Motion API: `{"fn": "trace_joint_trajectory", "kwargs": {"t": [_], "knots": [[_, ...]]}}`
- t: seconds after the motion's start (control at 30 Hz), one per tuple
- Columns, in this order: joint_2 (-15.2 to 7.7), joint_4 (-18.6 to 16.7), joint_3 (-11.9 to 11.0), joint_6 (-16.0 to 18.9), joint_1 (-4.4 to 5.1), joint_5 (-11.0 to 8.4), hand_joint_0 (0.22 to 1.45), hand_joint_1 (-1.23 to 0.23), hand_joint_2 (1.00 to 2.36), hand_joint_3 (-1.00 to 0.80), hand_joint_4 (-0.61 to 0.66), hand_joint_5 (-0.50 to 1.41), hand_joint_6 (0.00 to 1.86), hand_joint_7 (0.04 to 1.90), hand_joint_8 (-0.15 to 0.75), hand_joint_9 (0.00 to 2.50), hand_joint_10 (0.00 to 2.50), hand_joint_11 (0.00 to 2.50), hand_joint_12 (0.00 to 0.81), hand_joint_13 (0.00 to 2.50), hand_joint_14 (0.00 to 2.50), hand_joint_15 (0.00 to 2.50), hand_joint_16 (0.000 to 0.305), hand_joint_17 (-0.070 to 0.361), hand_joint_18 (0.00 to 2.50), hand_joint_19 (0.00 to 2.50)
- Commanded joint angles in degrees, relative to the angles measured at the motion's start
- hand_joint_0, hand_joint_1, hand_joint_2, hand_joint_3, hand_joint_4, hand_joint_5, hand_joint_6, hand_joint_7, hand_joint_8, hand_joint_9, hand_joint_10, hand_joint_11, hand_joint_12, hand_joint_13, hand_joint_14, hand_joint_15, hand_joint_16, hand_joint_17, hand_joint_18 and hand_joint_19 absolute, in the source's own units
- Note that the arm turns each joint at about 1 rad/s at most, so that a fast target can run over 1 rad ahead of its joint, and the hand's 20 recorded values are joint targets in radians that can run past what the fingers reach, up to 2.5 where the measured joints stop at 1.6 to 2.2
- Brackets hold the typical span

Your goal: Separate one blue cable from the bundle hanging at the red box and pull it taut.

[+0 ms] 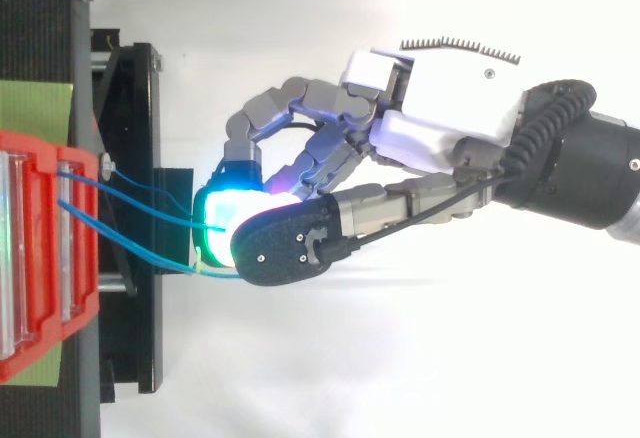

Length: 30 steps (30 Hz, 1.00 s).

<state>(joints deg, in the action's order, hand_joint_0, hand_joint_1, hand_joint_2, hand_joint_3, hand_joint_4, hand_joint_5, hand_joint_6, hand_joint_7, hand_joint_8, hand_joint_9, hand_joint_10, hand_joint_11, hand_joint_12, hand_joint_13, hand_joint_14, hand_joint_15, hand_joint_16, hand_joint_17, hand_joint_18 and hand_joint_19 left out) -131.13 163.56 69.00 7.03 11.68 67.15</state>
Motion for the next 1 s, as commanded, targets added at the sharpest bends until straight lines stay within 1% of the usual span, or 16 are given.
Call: {"fn": "trace_joint_trajectory", "kwargs": {"t": [0.0,0.17,0.27,0.3,0.4,0.47,0.5,0.57,0.6,0.63,0.7,0.73,0.8,0.83,0.9,0.97], "knots": [[0.0,0.0,0.1,0.0,0.01,-0.18,0.62,-0.73,1.01,-0.01,-0.02,-0.13,0.95,1.13,0.403,1.15,0.01,0.70,0.416,1.09,0.02,0.60,0.057,0.129,0.96,0.55],[0.0,-0.2,0.0,0.0,0.01,-1.15,0.63,-0.74,1.01,-0.01,-0.02,-0.13,0.95,1.13,0.414,1.23,0.01,0.88,0.416,1.13,0.02,0.62,0.057,0.128,0.95,0.52],[0.0,-0.1,0.1,0.0,0.01,-1.32,0.63,-0.73,1.01,-0.01,-0.02,-0.13,0.95,1.12,0.410,1.23,0.01,0.98,0.412,1.16,0.02,0.67,0.055,0.123,0.93,0.49],[0.0,0.0,0.1,0.0,0.10,-1.23,0.63,-0.73,1.01,-0.01,-0.02,-0.13,0.95,1.12,0.405,1.19,0.01,1.07,0.407,1.19,0.02,0.72,0.052,0.117,0.92,0.48],[-0.1,0.0,0.1,0.1,0.01,-1.23,0.63,-0.74,1.01,-0.02,-0.02,-0.13,0.95,1.11,0.392,1.14,0.00,1.22,0.385,1.22,0.02,0.76,0.043,0.096,0.86,0.43],[0.0,0.0,0.1,0.0,0.01,-1.32,0.63,-0.74,1.01,-0.03,-0.01,-0.13,0.95,1.10,0.391,1.13,0.00,1.25,0.375,1.22,0.02,0.78,0.039,0.088,0.83,0.42],[0.0,0.0,0.0,0.0,0.01,-1.23,0.63,-0.74,1.01,-0.03,0.00,-0.13,0.95,1.11,0.389,1.08,0.09,1.21,0.376,1.22,0.02,0.79,0.038,0.086,0.82,0.42],[0.0,0.0,0.1,0.0,0.01,-1.32,0.63,-0.74,1.01,-0.03,-0.01,-0.13,0.95,1.10,0.386,1.02,0.10,1.19,0.367,1.21,0.02,0.79,0.037,0.084,0.80,0.41],[0.0,0.0,0.0,0.0,0.01,-1.32,0.63,-0.74,1.01,-0.03,-0.01,-0.14,0.95,1.10,0.384,0.96,0.00,1.15,0.348,1.14,0.02,0.73,0.034,0.078,0.76,0.38],[0.0,0.0,0.1,0.0,0.01,-1.32,0.63,-0.74,1.01,-0.03,-0.01,-0.14,0.95,1.10,0.383,0.95,0.00,1.13,0.348,1.14,0.02,0.70,0.034,0.076,0.75,0.36],[0.0,0.0,0.0,0.0,0.01,-1.32,0.63,-0.74,1.01,-0.03,-0.02,-0.14,0.95,1.10,0.377,0.88,0.01,0.90,0.311,1.02,0.02,0.49,0.029,0.066,0.72,0.27],[0.0,0.0,0.1,0.0,0.01,-1.32,0.63,-0.74,1.01,-0.03,-0.02,-0.14,0.95,1.10,0.374,0.88,0.01,0.84,0.302,1.00,0.01,0.44,0.028,0.062,0.70,0.25],[0.0,0.0,0.1,0.0,0.10,-1.32,0.63,-0.74,1.01,-0.02,-0.02,-0.13,0.95,1.11,0.359,0.83,0.01,0.59,0.260,0.89,0.01,0.21,0.022,0.050,0.66,0.13],[0.0,0.0,0.1,0.0,0.01,-1.32,0.63,-0.74,1.02,-0.02,-0.01,-0.13,0.95,1.11,0.359,0.83,0.01,0.56,0.258,0.88,0.01,0.18,0.022,0.049,0.65,0.12],[0.0,0.0,0.1,0.0,0.01,-1.32,0.64,-0.75,1.01,-0.02,-0.01,-0.13,0.95,1.12,0.345,0.79,0.01,0.39,0.229,0.77,0.00,0.04,0.019,0.042,0.61,0.02],[0.0,0.0,0.1,0.0,0.01,-1.32,0.64,-0.75,1.01,-0.01,-0.01,-0.13,0.95,1.12,0.339,0.77,0.01,0.27,0.214,0.73,0.00,0.00,0.017,0.038,0.58,0.00]]}}
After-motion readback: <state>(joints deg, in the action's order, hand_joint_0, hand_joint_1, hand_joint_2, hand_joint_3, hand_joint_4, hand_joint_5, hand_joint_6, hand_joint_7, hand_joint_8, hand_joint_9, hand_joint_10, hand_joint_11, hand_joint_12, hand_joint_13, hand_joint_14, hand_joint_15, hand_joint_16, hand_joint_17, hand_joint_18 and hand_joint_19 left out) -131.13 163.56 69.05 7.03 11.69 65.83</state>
